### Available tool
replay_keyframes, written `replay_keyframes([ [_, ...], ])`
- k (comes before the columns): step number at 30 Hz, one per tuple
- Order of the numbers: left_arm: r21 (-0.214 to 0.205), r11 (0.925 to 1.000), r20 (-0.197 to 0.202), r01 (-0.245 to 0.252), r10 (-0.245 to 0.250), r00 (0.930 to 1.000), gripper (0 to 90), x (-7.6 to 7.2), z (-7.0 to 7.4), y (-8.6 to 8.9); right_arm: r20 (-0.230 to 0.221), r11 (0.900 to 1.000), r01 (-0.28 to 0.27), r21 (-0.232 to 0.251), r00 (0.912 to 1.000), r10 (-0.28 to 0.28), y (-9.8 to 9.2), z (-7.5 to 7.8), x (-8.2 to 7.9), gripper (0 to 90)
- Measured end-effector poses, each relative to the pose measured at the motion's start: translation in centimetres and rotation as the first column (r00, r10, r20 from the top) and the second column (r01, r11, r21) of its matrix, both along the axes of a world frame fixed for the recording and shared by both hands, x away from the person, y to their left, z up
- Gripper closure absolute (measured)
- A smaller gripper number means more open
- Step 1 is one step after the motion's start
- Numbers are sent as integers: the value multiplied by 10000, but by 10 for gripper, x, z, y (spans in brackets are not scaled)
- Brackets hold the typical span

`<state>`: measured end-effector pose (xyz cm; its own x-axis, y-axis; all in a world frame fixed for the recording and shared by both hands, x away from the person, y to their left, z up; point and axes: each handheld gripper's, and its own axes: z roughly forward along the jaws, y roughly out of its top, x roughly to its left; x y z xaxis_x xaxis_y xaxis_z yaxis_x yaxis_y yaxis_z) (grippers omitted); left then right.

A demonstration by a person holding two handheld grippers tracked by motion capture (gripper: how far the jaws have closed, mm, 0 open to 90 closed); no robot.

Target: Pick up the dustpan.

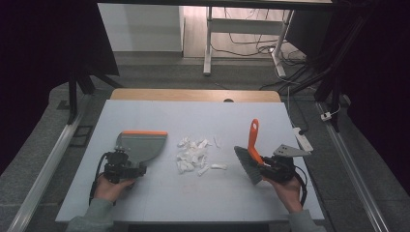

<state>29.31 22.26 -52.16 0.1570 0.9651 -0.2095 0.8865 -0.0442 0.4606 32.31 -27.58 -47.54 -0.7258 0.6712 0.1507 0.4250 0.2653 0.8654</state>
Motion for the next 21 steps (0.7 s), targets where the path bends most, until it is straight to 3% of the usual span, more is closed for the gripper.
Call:
replay_keyframes([
  [6,-87,9999,-79,-77,77,9999,195,2,-4,-1,-7,10000,14,12,10000,-14,0,-1,0,699],
  [21,-336,9989,33,-313,315,9995,408,2,-4,2,-22,10000,-23,-47,10000,23,2,-1,0,699],
])
